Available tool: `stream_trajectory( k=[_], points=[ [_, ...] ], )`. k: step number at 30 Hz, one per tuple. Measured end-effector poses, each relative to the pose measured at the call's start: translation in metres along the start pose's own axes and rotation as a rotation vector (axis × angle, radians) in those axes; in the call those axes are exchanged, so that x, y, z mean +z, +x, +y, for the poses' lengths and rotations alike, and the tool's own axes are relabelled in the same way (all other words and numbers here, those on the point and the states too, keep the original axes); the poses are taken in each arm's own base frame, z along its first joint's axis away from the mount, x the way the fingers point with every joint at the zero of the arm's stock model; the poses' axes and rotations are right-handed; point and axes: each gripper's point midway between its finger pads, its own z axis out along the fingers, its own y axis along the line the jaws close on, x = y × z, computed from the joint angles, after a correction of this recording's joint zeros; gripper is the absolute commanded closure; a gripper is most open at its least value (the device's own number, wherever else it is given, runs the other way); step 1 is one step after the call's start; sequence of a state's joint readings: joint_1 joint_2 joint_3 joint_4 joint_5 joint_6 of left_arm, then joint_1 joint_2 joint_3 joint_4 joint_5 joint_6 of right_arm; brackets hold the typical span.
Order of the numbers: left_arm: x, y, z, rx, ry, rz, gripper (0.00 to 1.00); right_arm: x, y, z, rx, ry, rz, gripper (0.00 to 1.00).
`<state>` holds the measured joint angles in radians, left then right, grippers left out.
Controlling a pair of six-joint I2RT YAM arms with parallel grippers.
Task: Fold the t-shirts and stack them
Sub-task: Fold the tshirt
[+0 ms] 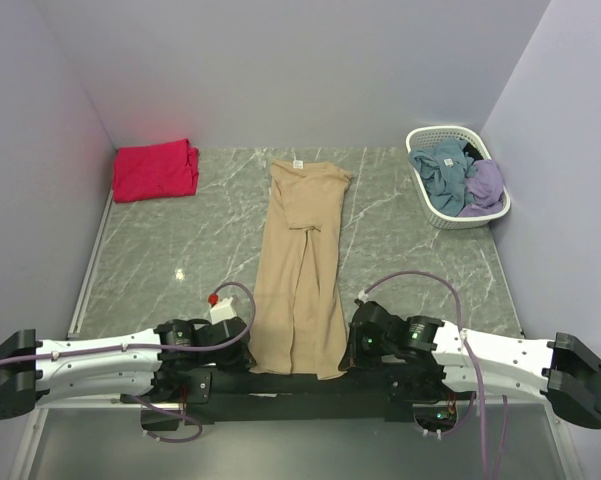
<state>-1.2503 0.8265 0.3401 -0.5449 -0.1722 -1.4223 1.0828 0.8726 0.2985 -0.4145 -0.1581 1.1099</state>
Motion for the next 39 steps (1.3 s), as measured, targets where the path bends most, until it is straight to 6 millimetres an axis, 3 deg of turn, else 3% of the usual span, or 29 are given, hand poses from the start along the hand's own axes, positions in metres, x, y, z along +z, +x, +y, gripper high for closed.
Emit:
stream_trajectory(
  k=[10, 18, 24, 29, 33, 39],
  points=[
    [-0.024, -0.004, -0.035, 0.046, 0.062, 0.013, 0.99, -0.033, -0.002, 0.021, -0.005, -0.041, -0.038, 1.0],
    [-0.04, 0.012, -0.039, 0.09, 0.064, 0.064, 0.99, -0.049, 0.014, 0.011, -0.036, 0.045, -0.001, 1.0],
    [-0.052, 0.003, -0.044, 0.091, 0.05, 0.031, 0.99, -0.069, -0.004, 0.03, -0.052, 0.044, -0.079, 1.0],
    [-0.068, -0.023, -0.071, 0.095, 0.032, -0.076, 0.99, -0.075, -0.04, 0.041, -0.055, 0.073, -0.183, 1.0],
    [-0.076, -0.059, -0.094, 0.081, 0.021, -0.205, 0.99, -0.073, -0.07, 0.035, -0.058, 0.112, -0.248, 1.0],
    [-0.067, -0.126, -0.087, 0.049, -0.072, -0.363, 0.99, -0.065, -0.117, 0.022, -0.071, 0.197, -0.299, 1.0]
  ],
)
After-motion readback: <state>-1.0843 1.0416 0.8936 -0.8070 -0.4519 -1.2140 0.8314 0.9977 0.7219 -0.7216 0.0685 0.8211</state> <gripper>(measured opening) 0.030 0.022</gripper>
